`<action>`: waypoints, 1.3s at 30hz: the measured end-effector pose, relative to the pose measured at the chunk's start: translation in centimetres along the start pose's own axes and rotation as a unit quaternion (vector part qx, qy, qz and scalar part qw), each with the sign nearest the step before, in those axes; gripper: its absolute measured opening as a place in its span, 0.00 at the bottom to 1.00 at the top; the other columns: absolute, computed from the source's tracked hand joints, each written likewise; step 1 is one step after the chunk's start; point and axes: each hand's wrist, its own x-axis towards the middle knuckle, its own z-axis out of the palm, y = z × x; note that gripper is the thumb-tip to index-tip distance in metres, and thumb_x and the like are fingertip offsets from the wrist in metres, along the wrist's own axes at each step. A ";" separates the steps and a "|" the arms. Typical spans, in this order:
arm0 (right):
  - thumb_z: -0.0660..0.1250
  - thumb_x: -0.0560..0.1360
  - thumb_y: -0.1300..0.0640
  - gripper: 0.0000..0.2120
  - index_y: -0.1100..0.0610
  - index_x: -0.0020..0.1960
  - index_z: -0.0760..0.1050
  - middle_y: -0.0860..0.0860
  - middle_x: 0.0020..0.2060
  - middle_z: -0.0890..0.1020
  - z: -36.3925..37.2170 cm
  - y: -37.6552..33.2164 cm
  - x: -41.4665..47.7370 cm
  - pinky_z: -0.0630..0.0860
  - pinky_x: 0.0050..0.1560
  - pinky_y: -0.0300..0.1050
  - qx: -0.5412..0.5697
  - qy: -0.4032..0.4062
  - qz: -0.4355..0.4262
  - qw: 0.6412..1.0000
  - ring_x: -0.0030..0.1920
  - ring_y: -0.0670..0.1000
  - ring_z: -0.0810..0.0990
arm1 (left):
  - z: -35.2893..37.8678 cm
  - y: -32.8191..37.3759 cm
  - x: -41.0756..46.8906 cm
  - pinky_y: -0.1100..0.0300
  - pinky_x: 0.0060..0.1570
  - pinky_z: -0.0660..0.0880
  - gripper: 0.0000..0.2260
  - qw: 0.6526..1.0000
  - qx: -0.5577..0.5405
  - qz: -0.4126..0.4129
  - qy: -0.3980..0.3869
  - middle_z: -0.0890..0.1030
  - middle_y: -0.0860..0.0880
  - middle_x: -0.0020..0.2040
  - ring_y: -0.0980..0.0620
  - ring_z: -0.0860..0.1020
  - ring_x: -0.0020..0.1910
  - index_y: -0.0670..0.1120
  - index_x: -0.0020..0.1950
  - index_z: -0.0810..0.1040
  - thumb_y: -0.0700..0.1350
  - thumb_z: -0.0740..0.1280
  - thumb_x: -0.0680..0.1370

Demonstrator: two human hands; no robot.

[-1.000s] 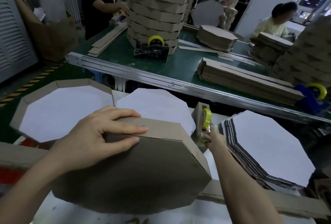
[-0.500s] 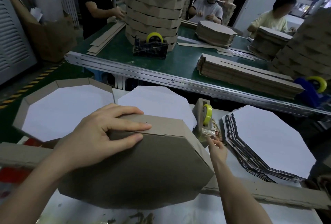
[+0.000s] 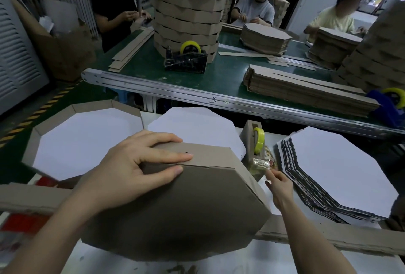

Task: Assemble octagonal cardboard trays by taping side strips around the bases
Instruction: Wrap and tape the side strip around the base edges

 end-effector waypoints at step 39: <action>0.71 0.76 0.57 0.05 0.46 0.49 0.82 0.48 0.45 0.68 6.4 -19.0 -25.5 0.69 0.45 0.35 -0.291 -0.399 -0.473 0.730 0.46 0.46 0.70 | -0.1 3.5 -0.7 0.71 0.41 0.71 0.05 0.971 -0.192 -0.133 0.049 0.82 0.60 0.42 0.62 0.79 0.45 0.55 0.43 0.82 0.49 0.68 0.78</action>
